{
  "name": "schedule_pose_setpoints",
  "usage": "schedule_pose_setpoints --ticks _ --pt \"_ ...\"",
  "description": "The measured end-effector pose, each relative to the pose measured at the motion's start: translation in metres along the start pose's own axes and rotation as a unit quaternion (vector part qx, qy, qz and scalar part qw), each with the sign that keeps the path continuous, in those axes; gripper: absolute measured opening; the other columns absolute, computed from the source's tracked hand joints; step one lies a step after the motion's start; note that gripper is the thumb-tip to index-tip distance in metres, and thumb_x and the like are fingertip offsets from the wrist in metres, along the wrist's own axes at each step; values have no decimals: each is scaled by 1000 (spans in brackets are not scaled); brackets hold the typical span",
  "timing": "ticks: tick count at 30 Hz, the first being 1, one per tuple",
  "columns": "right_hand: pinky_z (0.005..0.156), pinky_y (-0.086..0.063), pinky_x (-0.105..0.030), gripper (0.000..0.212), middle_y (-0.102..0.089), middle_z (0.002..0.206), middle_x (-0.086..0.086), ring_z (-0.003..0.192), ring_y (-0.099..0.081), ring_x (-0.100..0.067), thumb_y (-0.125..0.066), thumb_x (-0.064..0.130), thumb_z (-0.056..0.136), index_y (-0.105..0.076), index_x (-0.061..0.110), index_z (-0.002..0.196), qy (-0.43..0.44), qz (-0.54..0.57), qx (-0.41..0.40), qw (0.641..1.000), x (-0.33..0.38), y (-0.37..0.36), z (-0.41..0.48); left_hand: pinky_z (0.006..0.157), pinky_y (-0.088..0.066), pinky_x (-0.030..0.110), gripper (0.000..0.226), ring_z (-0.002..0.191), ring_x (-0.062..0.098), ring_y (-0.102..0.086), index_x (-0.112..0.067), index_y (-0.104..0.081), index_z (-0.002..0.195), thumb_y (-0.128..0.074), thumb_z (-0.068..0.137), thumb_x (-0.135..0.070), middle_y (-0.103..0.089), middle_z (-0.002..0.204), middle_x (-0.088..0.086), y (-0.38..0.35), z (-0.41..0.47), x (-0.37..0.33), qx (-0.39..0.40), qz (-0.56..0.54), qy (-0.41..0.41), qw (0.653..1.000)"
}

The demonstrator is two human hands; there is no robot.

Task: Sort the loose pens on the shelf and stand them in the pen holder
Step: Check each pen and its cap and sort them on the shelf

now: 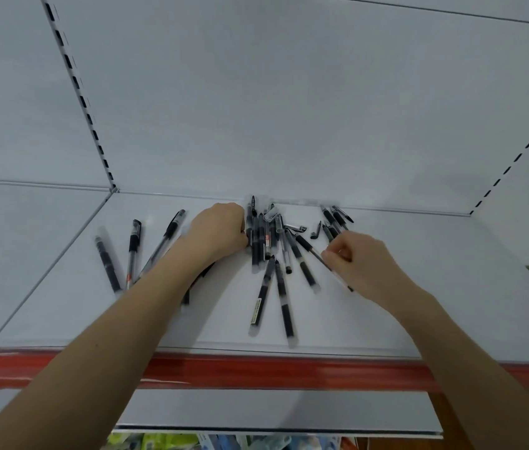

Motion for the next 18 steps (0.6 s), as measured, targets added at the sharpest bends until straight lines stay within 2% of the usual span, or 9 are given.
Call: schedule_pose_setpoints --ticks 3,6,9,12,14,18 --pt "48 -38 -6 10 -51 62 7 58 -49 -9 -55 19 88 -57 13 80 -18 6 -52 998 -15 21 7 69 -41 26 22 91 24 -58 -8 -59 104 -51 83 -11 -63 105 7 11 -7 2 -42 -72 3 997" --pt "48 -38 -5 10 -54 63 4 59 -53 -14 -54 17 89 -58 12 81 -24 22 -53 998 -25 25 11 54 -37 15 24 63 10 -50 -10 -61 107 -53 85 -11 -63 92 4 19 -15 -2 -71 -187 -6 980" --pt "46 -39 -6 13 -54 63 6 60 -52 -13 -56 16 88 -57 16 74 1 27 -25 999 -19 15 12 55 -34 4 22 74 13 -53 -13 -65 104 -57 83 -12 -62 87 1 19 -22 -9 -81 -244 -8 966" --pt "49 -39 -7 13 -56 62 4 60 -52 -12 -56 16 87 -60 13 74 26 30 -31 999 -10 12 13 60 -36 6 19 78 14 -55 -15 -66 99 -59 82 -12 -63 83 0 17 -28 -13 -79 -282 -2 956" --pt "55 -37 -8 13 -57 61 4 61 -53 -13 -57 16 86 -61 13 75 34 30 -46 998 -9 17 16 64 -39 11 16 75 13 -56 -16 -66 96 -61 81 -12 -64 81 0 16 -30 -14 -74 -308 -4 948" --pt "58 -36 -4 14 -55 60 8 58 -49 -7 -57 15 87 -59 15 72 39 14 -48 998 -14 23 18 63 -42 19 12 65 9 -54 -17 -65 92 -63 81 -12 -64 78 0 14 -35 -16 -65 -362 -9 930"
Point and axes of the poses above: each hand's wrist, its own z-axis towards the middle knuckle, its own y-axis out of the back of the hand, x = y × z, the point moved 7 cm from there along z, towards the middle knuckle
